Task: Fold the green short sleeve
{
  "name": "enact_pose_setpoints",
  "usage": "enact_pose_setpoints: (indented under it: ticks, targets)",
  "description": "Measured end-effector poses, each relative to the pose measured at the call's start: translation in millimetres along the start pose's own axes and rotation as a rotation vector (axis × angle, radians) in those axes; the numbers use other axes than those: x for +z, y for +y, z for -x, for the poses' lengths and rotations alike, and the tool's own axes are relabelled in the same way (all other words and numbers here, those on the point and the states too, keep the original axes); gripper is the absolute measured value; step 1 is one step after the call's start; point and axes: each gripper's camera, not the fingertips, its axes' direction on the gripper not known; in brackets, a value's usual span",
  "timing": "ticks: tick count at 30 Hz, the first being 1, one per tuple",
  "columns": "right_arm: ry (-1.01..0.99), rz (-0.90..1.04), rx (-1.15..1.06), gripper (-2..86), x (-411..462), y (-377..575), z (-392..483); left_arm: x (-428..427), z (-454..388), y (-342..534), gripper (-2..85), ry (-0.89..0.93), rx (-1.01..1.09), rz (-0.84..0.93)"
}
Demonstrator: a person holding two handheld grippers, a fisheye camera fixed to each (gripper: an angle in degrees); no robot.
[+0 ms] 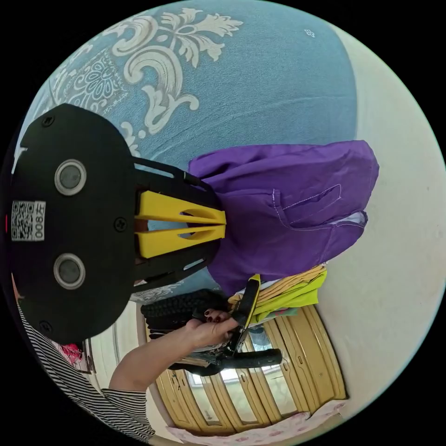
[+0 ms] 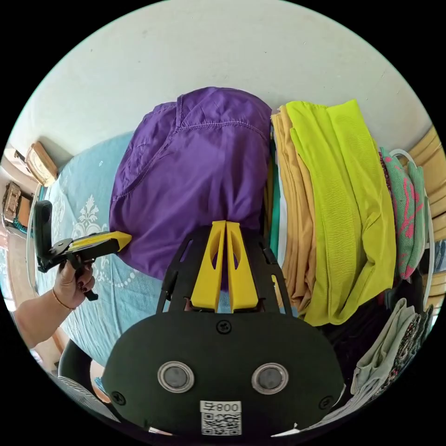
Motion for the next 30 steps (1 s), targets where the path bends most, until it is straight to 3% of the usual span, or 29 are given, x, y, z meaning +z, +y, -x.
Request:
enact_pose_setpoints:
  ticks: [6, 12, 18, 23, 30]
  targets:
    - [0.016, -0.169, -0.006, 0.6, -71.1, 6.0, 3.5, -13.1, -12.4, 25.3, 0.4, 0.064, 0.108, 0.003]
    - [0.221, -0.362, 0.131, 6.5, -126.2, -29.8, -31.3, -7.3, -30.0, 59.3, 1.5, 0.136, 0.183, 0.095]
    - [0.129, -0.247, 0.200, 9.4, -120.1, -95.5, -70.1, 7.9, -42.0, 82.8, 1.9, 0.211, 0.160, 0.140]
    - [0.218, -0.203, 0.227, 9.1, -109.8, -130.4, -68.3, 5.5, -50.6, 98.2, 1.2, 0.159, 0.195, 0.165]
    - [0.324, -0.107, 0.256, 1.4, -92.8, -154.2, -66.5, -10.0, -43.5, 112.8, 0.3, 0.133, 0.198, 0.186]
